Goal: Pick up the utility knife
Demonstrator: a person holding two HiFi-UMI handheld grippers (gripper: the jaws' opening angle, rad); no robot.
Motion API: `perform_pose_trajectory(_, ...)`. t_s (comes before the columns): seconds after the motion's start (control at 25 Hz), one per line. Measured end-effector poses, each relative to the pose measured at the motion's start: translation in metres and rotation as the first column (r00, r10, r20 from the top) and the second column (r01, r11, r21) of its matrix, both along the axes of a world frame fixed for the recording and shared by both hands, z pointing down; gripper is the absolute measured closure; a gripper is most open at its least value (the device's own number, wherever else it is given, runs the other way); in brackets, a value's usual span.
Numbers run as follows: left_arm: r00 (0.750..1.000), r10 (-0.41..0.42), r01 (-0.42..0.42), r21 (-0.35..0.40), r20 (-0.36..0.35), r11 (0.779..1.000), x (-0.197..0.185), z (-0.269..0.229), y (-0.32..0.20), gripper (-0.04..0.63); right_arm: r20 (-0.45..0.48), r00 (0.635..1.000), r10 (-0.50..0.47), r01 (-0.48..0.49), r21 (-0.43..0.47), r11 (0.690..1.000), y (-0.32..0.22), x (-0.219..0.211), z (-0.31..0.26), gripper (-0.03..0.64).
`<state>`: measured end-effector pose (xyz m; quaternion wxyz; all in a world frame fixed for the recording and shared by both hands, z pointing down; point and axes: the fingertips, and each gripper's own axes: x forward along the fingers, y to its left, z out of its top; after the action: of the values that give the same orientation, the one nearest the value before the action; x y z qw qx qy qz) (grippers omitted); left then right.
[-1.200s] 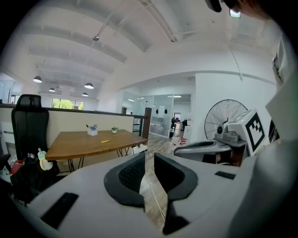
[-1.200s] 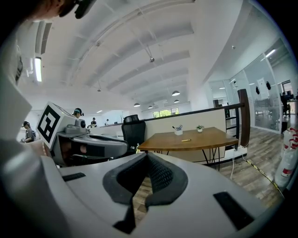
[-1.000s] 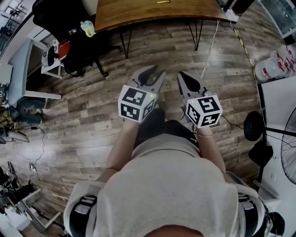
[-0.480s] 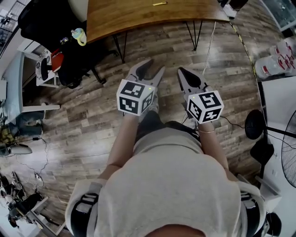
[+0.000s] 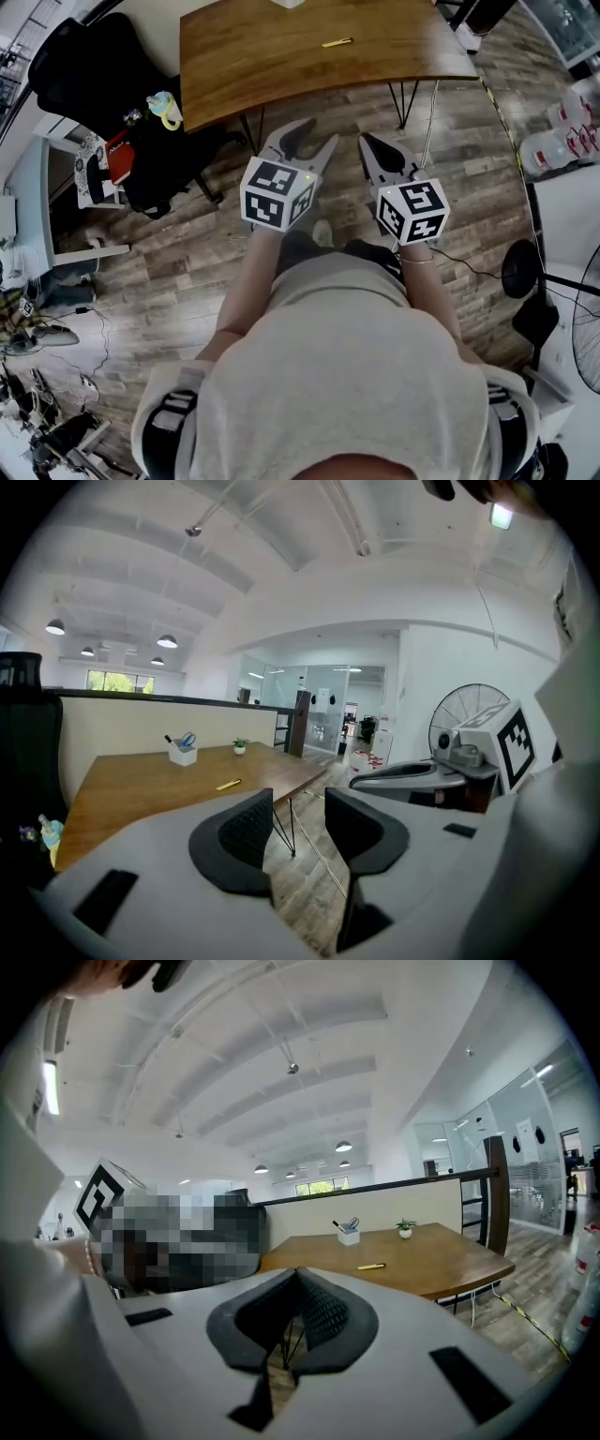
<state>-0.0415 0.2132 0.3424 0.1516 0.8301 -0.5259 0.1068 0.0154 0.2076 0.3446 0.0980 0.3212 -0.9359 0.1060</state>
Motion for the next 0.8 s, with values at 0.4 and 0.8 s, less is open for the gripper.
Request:
perform_pose_trajectory(0.4,0.999,0.034,-0.036,-0.042,-0.037,0.998,-0.023,0.018,-0.037,0.423,-0.002,1.000,0.017,-0.017,-0.030,0.999,-0.036,-0.029,0.006,0.607)
perform_pose_trajectory(0.8,0.999,0.022,-0.026,-0.093,-0.041,0.995,-0.037,0.036,-0.084,0.423,-0.013,1.000,-0.007,0.007,-0.071,0.997,-0.096,-0.047,0.020,0.607)
